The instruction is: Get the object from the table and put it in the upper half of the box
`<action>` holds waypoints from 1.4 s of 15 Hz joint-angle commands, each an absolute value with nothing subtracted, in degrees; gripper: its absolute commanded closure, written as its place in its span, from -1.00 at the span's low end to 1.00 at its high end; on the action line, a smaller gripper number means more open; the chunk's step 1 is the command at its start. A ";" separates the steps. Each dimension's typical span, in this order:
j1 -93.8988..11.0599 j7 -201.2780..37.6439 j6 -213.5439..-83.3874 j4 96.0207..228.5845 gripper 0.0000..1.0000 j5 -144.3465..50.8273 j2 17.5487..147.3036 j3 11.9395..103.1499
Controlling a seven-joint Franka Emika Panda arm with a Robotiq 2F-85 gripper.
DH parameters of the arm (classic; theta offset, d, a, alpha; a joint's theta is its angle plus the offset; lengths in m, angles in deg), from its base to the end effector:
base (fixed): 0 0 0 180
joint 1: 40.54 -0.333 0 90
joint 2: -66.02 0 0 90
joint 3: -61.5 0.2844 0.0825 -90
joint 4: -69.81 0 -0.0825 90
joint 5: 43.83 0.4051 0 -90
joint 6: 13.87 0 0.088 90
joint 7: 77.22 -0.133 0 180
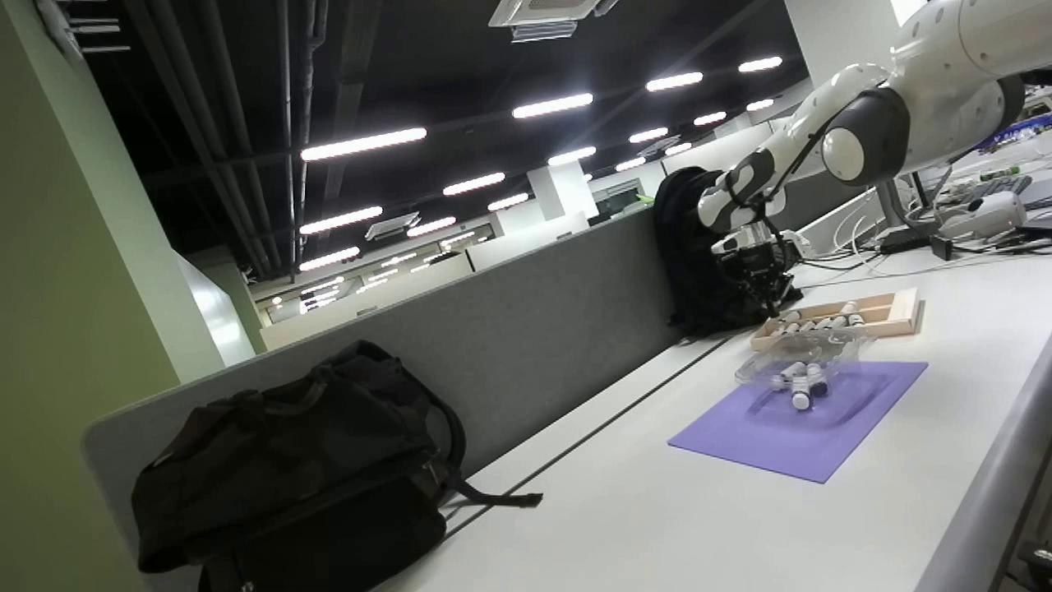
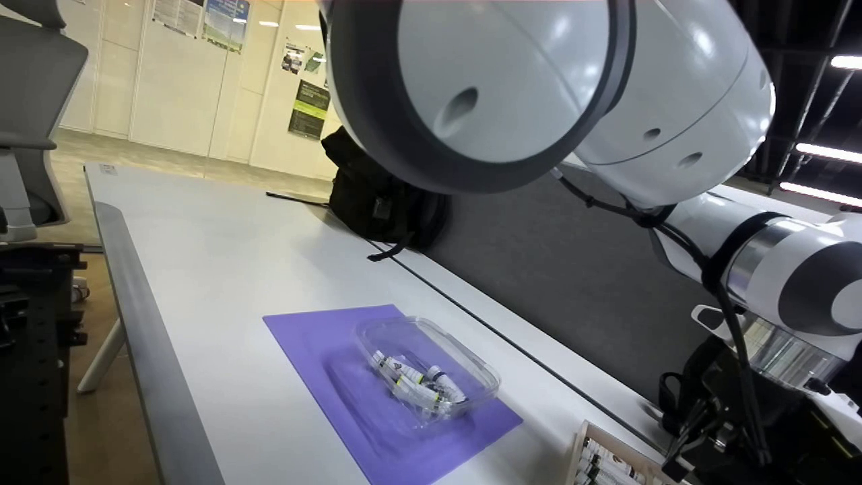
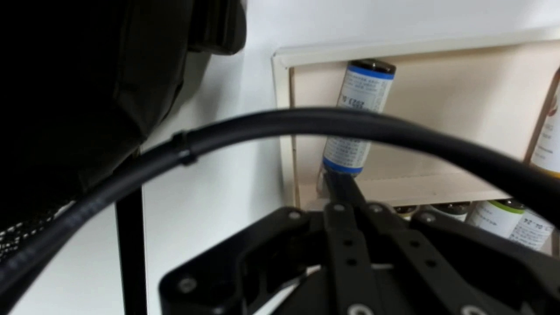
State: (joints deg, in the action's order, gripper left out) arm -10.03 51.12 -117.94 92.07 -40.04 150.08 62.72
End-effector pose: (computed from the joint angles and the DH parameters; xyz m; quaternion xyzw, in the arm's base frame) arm 0.6842 -0.3874 0.1098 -0.6620 -0.7481 -0.0381 0.0272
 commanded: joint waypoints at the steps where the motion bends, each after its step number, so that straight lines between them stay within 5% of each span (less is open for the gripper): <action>1: -9.54 51.21 -118.49 91.87 1.00 -39.02 150.08 63.54; 7: -10.15 50.14 -117.51 90.05 1.00 -39.64 150.07 62.79; 8: -10.66 50.10 -117.23 88.79 0.48 -40.19 150.04 62.35; 9: -11.04 49.77 -117.27 87.85 0.46 -40.60 149.98 62.02; 19: -15.35 42.13 -119.58 91.05 -0.87 -48.62 142.24 55.25; 20: -14.47 45.11 -120.82 91.55 -0.52 -47.30 143.50 57.19; 21: -14.76 44.54 -120.62 91.60 -0.66 -47.80 143.07 56.70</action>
